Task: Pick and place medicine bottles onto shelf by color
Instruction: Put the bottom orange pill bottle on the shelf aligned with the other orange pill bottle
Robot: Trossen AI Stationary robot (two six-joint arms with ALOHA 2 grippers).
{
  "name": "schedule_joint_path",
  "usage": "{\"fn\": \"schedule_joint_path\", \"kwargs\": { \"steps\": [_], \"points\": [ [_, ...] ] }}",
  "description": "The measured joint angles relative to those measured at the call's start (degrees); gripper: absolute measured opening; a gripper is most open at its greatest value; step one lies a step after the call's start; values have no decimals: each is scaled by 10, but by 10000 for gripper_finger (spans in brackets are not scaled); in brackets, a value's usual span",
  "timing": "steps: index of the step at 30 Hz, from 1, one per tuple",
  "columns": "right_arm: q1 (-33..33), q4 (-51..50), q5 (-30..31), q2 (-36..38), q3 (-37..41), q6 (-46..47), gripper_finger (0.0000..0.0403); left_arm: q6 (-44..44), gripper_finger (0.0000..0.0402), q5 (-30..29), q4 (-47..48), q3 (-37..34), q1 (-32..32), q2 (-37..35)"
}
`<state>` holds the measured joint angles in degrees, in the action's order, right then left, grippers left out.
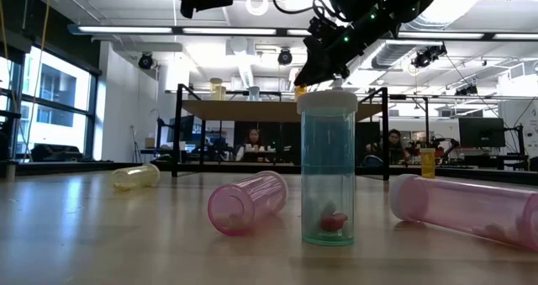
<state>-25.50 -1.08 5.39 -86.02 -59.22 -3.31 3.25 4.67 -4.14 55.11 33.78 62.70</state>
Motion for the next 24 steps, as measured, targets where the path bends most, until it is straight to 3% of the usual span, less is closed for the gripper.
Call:
{"fn": "schedule_joint_path", "kwargs": {
  "steps": [7, 16, 24],
  "points": [
    [0, 0, 0, 0, 0, -7, 115, 0, 204, 0, 0, 0, 0, 0],
    [0, 0, 0, 0, 0, -6, 155, 0, 204, 0, 0, 0, 0, 0],
    [0, 2, 2, 0, 0, -8, 160, 0, 204, 0, 0, 0, 0, 0]
  ]
}}
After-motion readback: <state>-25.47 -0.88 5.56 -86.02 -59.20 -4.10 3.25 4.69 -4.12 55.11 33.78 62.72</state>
